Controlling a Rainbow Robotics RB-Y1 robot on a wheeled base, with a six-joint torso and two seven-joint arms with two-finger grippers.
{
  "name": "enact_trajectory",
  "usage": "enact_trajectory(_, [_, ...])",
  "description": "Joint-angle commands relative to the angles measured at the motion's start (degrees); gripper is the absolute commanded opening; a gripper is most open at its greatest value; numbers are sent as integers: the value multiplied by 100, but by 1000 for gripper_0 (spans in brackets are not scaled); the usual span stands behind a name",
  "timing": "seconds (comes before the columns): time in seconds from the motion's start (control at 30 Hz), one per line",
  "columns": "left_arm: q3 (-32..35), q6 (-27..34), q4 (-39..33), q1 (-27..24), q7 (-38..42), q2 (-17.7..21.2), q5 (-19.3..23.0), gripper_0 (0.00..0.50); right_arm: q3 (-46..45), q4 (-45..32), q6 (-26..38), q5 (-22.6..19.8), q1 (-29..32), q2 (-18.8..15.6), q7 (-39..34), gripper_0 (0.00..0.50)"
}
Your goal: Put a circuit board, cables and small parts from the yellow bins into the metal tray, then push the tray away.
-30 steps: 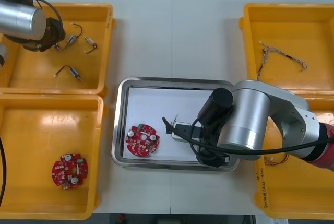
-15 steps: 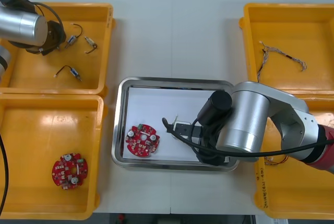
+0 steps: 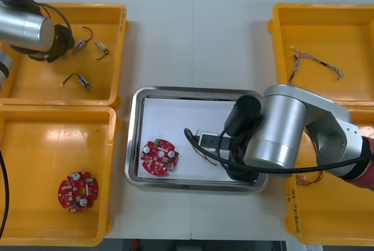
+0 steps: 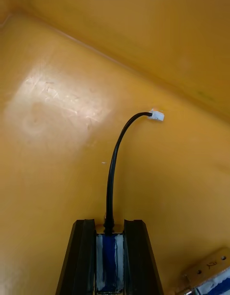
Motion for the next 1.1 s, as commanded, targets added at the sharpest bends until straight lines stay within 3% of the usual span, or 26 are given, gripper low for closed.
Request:
enact_trajectory(0.03, [280, 515, -420, -238, -704, 198, 98, 0, -688, -274, 399, -437, -256, 77, 45, 448])
enact_trajectory(0.33, [790, 2071, -1466, -238, -1152, 462, 274, 0, -2129, -441, 1590, -1377, -573, 77, -17, 449])
enact_trajectory(0.57, [799, 3204, -2248, -229, -1091, 515, 274, 0, -3070, -450, 1590, -1667, -801, 42, -96, 449])
enact_trajectory(0.87, [790, 4496, -3373, -238, -625, 453, 608, 0, -4063, -371, 1590, -1949, -801, -512, -184, 449])
enact_trajectory(1.1, [456, 5182, -4208, -238, -168, 225, 810, 0, -4775, 420, 1590, -2019, -810, -810, -140, 450])
